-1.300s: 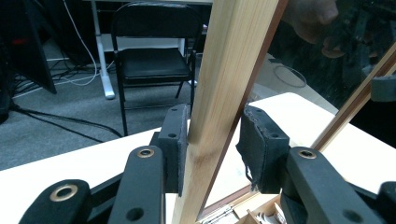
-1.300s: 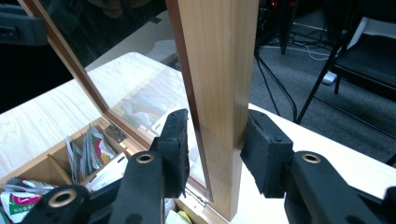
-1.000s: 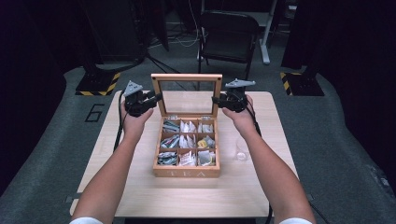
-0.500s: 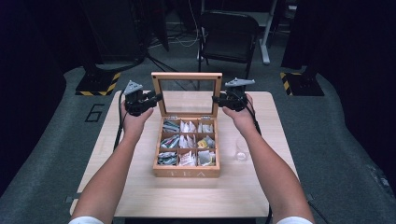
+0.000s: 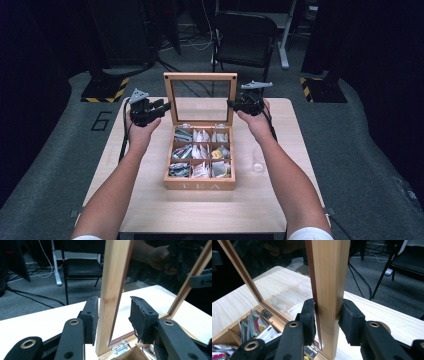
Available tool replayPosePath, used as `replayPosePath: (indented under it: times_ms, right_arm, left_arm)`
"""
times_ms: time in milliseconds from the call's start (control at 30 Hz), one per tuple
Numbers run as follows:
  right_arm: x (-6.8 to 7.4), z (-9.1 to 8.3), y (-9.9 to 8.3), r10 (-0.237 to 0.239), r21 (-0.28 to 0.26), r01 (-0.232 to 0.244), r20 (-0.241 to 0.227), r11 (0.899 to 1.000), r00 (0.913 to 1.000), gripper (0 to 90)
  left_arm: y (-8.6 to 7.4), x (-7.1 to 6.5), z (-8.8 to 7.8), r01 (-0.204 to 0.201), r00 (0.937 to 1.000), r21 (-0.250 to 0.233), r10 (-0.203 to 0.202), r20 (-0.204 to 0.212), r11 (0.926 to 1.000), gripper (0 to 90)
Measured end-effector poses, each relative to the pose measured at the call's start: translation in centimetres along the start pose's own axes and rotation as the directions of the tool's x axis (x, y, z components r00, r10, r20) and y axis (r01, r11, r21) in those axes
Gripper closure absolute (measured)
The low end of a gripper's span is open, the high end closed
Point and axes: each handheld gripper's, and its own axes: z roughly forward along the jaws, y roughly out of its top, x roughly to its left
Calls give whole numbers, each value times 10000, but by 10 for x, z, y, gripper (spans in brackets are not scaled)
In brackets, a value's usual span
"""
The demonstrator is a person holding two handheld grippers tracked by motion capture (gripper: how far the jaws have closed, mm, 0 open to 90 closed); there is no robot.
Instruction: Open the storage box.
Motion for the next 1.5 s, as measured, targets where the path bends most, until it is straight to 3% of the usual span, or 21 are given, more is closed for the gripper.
replayPosePath:
  times_ms: [433,733,1333,1500]
  right_arm:
    - [-4,10,7,320,253,-328,325,9991,9990,656]
    - [-8,16,7,626,191,-635,435,9978,9971,655]
    - [-10,22,13,492,565,-526,598,9970,9970,646]
    - [-9,20,14,410,604,-449,639,9972,9971,600]
  left_arm:
    - [3,-11,-7,-329,9989,98,325,349,9994,585]
    - [0,-10,-7,-160,9993,32,159,347,9999,585]
    - [-4,-8,-12,2,9994,-32,-1,357,10000,584]
    - [-6,-8,-12,2,9994,-32,-1,349,10000,584]
